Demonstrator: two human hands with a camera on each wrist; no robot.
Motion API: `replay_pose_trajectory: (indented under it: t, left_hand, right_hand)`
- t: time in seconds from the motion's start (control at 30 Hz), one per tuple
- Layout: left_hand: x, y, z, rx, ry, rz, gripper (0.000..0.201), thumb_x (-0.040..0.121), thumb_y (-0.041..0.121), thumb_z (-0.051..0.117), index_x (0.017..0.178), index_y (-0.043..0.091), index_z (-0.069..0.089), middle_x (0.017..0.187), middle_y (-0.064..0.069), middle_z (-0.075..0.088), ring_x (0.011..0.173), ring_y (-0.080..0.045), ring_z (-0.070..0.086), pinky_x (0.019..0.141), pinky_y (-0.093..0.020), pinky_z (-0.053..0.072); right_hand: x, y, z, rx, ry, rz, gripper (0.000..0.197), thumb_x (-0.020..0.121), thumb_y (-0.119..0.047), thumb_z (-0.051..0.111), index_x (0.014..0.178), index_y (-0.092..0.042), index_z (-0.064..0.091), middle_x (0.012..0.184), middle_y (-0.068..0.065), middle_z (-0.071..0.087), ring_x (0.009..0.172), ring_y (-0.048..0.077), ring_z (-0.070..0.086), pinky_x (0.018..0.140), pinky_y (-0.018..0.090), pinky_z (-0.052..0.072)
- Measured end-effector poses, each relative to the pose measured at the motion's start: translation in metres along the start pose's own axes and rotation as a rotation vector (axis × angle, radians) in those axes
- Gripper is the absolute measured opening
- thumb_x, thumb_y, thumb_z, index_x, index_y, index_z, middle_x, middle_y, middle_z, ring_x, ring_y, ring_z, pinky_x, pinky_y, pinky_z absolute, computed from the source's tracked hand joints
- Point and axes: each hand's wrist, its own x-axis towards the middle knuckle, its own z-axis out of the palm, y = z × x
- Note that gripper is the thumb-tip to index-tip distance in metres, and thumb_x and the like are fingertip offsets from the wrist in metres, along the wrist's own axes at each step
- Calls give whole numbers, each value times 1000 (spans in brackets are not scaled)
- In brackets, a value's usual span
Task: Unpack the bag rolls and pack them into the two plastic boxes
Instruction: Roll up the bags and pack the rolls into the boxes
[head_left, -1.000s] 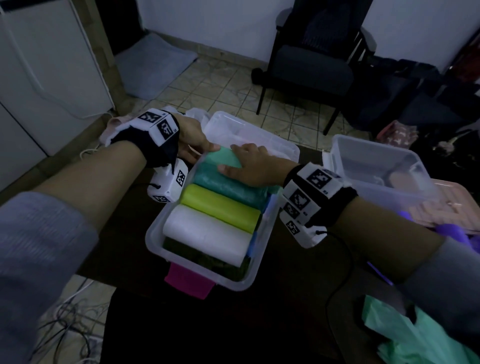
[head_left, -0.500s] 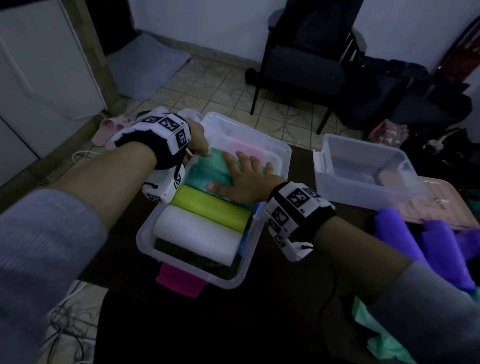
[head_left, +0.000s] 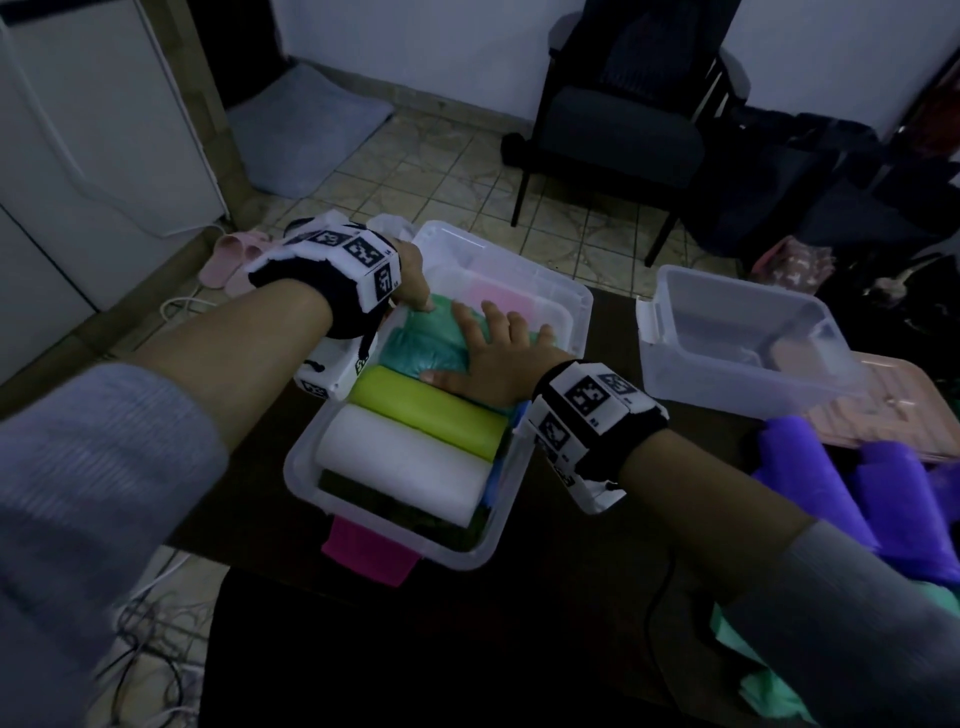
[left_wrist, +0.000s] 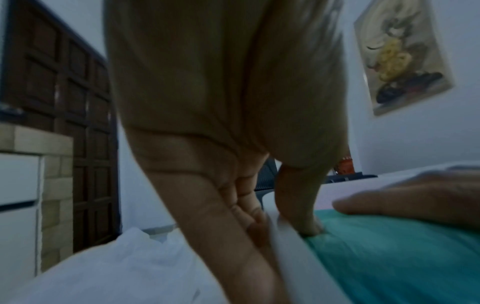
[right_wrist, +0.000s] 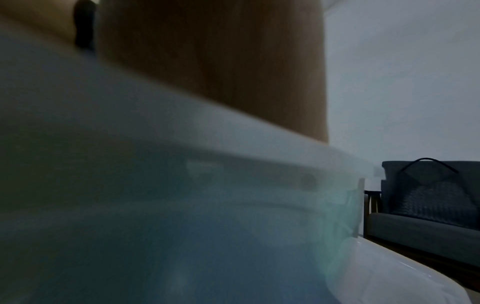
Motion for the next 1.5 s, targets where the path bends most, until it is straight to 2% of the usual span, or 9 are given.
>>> replay_pose_trajectory:
  t: [0.17,0.23,0.3,0.37,0.53,0.63,0.7,0.97,1.5]
  left_hand:
    - [-19,2,-2,39,14,31,39,96,32,52,65,11,38,69,-6,42,57,-14,40,53,-24,35]
    - [-33,3,-4,88,25,31,35,100,31,43,70,12,41,88,-13,53,71,-16,44,69,-25,35]
    - [-49,0,-4,106,53,58,28,101,25,36,111,7,55,134,-18,48,101,-21,47,87,-28,35]
    - [-75,-3,-1,108,69,105,44,101,22,33,143,8,32,150,-14,32,129,-26,40,104,-32,31]
    - [-125,-18,51,73,40,129,36,99,11,32,134,4,37,138,-12,44,121,-25,46,91,-27,35]
    - [-135,-24,81,11,17,97,52,101,12,26,148,2,8,157,-8,9,145,-22,10,116,-33,13]
    - [-138,-24,93,6,50,100,56,101,15,23,150,8,-3,158,-4,-6,146,-19,-5,117,-38,2]
    - [-148,-20,112,24,126,112,55,102,31,15,150,10,-2,158,-4,-8,146,-14,-7,116,-34,-2]
    - [-147,-17,117,85,66,60,56,101,34,6,149,13,-11,157,-1,-17,144,-10,-16,115,-35,-11]
  right_hand:
    - [-4,1,1,67,20,-1,87,85,-74,29,150,-31,-10,159,4,-10,145,31,-5,115,55,0]
    - [-6,0,0,106,37,11,84,86,-73,28,150,-31,-8,159,4,-11,146,29,-6,115,53,-2]
    - [-10,1,1,180,88,5,77,90,-68,24,150,-31,-5,159,3,-9,146,26,-7,115,50,-4]
    - [-15,1,5,265,182,-38,67,96,-58,23,151,-29,0,159,2,-6,146,24,-8,115,49,-5]
    - [-50,-11,28,284,222,-159,53,102,-40,22,151,-21,12,159,2,3,146,22,-4,116,46,-1]
    - [-67,-18,41,182,248,-203,54,102,-39,23,151,-21,11,159,3,-1,146,22,-6,116,48,-2]
    - [-71,-20,46,114,267,-212,54,102,-41,22,151,-24,8,159,5,-4,146,23,-7,116,49,-3]
    - [-73,-25,52,-35,265,-210,54,101,-43,20,151,-31,5,159,10,-7,146,26,-7,115,54,-2]
    - [-67,-27,48,-76,158,-161,55,99,-49,17,150,-35,-1,158,7,-14,146,24,-13,115,51,-4]
